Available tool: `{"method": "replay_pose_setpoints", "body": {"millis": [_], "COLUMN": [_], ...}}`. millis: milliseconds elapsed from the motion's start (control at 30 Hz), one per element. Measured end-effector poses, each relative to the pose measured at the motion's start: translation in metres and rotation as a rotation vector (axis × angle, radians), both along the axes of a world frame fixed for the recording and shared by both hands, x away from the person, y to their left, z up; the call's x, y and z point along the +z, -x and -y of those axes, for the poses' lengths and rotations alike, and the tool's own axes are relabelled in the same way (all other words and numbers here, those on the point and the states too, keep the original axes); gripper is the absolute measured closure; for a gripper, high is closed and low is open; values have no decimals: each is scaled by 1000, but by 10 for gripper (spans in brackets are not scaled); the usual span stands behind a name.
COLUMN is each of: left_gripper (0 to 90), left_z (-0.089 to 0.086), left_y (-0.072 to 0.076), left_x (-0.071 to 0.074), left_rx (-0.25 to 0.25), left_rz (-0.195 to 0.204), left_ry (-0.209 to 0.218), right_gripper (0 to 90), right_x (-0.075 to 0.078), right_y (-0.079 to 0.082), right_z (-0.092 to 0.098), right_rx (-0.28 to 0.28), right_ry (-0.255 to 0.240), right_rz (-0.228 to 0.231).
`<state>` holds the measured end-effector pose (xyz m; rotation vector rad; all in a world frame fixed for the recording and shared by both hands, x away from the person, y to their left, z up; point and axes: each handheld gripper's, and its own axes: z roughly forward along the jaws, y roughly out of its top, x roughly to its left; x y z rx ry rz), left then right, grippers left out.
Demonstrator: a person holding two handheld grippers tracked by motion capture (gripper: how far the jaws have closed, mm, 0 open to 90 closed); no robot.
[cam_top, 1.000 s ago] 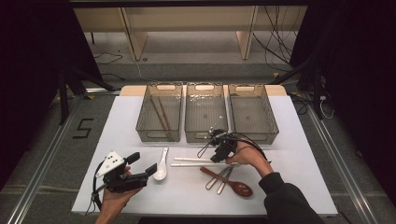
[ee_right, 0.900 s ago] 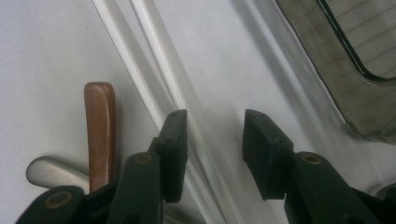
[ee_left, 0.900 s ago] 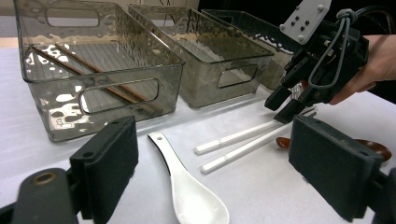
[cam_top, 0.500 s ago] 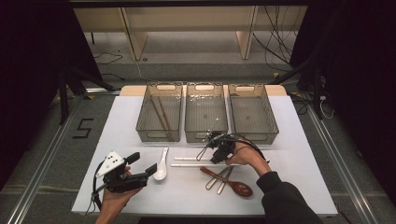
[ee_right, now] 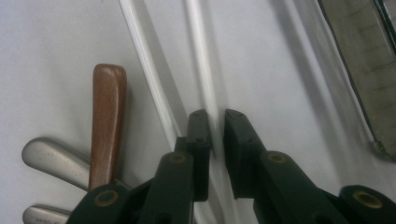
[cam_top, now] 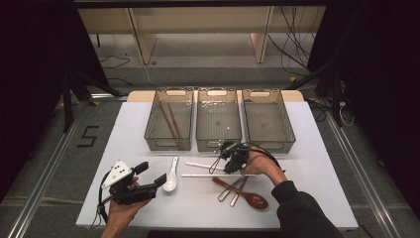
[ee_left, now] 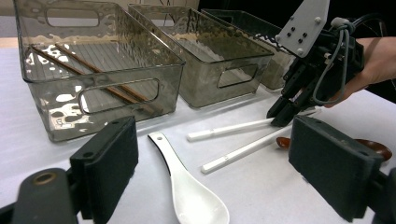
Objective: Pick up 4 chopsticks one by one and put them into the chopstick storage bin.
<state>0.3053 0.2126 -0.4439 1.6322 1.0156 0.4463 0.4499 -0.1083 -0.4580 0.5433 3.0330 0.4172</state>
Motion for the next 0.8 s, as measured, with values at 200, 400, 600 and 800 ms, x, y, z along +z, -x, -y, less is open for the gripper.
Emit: {"method": "replay_pose_setpoints", "body": {"millis": [200, 400, 600, 800], "left_gripper": [155, 155, 155, 155], "left_z": [0, 0, 0, 0], "left_y": [0, 0, 0, 0], "left_x": [0, 0, 0, 0], "left_rx": [0, 0, 1, 0], "left_rz": [0, 0, 0, 0], "left_ry": [0, 0, 0, 0], "right_gripper": [853, 856, 859, 861], "right_x": [1, 5, 12, 23], "right_y": [-1, 2, 7, 11], "right_z": [-1, -1, -3, -9], "right_rx": [33, 55, 88, 97], "right_ry": [16, 18, 9, 0], "right_rz": [29, 58, 98, 123]}}
